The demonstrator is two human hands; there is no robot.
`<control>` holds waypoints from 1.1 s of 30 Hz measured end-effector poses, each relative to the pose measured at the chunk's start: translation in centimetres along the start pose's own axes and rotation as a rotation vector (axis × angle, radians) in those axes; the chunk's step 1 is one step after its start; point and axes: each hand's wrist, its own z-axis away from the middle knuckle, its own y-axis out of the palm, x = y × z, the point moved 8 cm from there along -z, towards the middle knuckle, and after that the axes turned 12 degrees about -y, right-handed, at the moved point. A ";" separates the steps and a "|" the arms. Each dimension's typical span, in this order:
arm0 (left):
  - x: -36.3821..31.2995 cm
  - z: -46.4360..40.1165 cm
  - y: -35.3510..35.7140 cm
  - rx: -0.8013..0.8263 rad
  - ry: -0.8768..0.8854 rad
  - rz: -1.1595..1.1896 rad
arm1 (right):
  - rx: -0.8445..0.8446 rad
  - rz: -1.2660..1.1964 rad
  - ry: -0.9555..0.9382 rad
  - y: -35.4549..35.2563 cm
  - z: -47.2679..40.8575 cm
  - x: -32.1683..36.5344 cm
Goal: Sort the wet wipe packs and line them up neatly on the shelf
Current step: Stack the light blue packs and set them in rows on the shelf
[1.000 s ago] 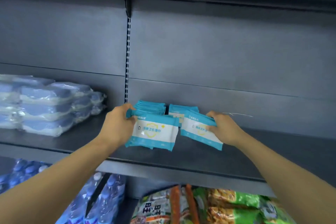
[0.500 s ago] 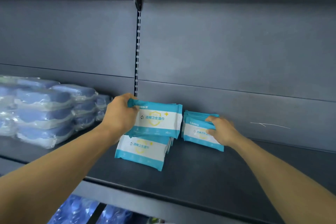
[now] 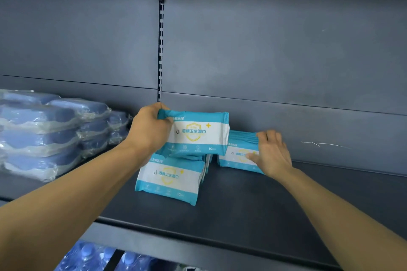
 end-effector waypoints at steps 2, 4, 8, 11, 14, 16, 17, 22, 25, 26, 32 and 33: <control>-0.5 -0.1 1.0 0.012 0.012 0.001 | -0.050 -0.155 0.060 -1.0 0.6 -0.8; -1.1 -0.2 2.6 0.023 0.029 -0.031 | -0.143 -0.409 0.094 -2.8 1.0 -1.6; -2.5 0.3 7.1 0.064 0.096 -0.127 | -0.077 -1.067 0.110 -6.2 2.3 -0.9; -2.8 0.5 10.1 0.068 0.125 -0.204 | 0.103 -1.097 0.034 -6.8 3.4 0.4; -2.3 0.4 12.5 0.132 0.131 -0.214 | 0.107 -0.995 0.052 -6.4 3.8 -0.5; -2.0 0.4 13.7 0.177 0.149 -0.216 | 0.087 -0.952 0.047 -5.9 3.8 -1.1; -1.8 0.4 14.2 0.192 0.160 -0.225 | 0.092 -0.937 0.046 -5.5 3.8 -1.3; -0.7 0.3 16.4 0.245 0.227 -0.408 | 0.143 -0.770 0.086 -2.6 3.5 -2.1; -0.5 -0.3 16.9 0.208 0.313 -0.655 | 0.110 -0.672 0.090 -1.5 3.0 -2.3; -0.4 -0.5 17.1 0.207 0.336 -0.719 | 0.098 -0.656 0.091 -1.2 2.9 -2.1; 0.4 -0.9 18.3 0.092 0.533 -1.247 | 0.059 -0.430 0.070 -0.8 2.7 -1.9; 0.5 -0.8 18.5 0.059 0.564 -1.300 | 0.079 -0.412 0.058 -0.7 2.8 -1.8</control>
